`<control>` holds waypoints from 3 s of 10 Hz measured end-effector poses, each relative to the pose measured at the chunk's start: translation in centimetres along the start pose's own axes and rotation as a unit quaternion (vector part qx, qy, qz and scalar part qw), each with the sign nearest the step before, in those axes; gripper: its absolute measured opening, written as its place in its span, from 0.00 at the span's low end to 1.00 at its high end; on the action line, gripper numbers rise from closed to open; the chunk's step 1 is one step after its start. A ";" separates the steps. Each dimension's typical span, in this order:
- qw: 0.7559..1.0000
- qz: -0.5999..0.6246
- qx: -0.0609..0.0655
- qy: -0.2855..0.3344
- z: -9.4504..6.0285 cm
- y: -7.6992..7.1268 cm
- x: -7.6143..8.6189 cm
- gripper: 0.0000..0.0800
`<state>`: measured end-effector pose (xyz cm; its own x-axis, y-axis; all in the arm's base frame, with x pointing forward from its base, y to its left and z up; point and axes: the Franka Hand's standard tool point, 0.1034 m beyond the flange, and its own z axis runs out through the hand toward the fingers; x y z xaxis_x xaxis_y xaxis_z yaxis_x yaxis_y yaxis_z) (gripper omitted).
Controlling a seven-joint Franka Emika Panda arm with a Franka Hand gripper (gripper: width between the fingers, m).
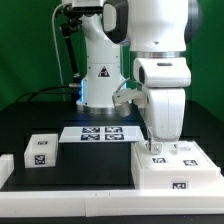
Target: Assemble cabinet
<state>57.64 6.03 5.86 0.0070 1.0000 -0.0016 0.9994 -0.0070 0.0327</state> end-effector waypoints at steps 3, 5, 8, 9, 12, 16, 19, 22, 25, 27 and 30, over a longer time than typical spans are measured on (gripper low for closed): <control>1.000 0.008 0.015 -0.006 0.1 0.3 0.2 0.09; 1.000 0.010 0.015 -0.006 0.1 0.3 0.1 0.09; 1.000 0.009 0.016 -0.006 0.2 0.3 0.1 0.48; 1.000 -0.010 0.020 -0.009 0.1 0.4 -0.3 0.48; 0.999 -0.034 -0.003 -0.009 -1.4 1.0 -1.6 0.89; 0.992 0.106 -0.065 0.011 -3.9 -4.9 -1.8 1.00; 0.987 0.144 -0.068 0.023 -3.3 -7.2 -0.9 1.00; 0.983 0.169 -0.068 0.025 -3.3 -7.2 -0.9 1.00; 0.932 0.348 -0.076 0.065 -2.7 -8.7 -0.3 1.00; 0.904 0.415 -0.064 0.075 -2.0 -9.1 -0.3 1.00; 0.868 0.487 -0.056 0.082 -2.0 -9.1 -0.2 1.00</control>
Offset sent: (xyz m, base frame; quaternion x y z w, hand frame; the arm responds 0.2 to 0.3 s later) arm 0.0053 0.0027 0.0015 -0.0205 -0.0205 0.0162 0.9994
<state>48.52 5.94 7.52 0.8331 0.5061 0.2231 0.5120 -0.8583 0.0349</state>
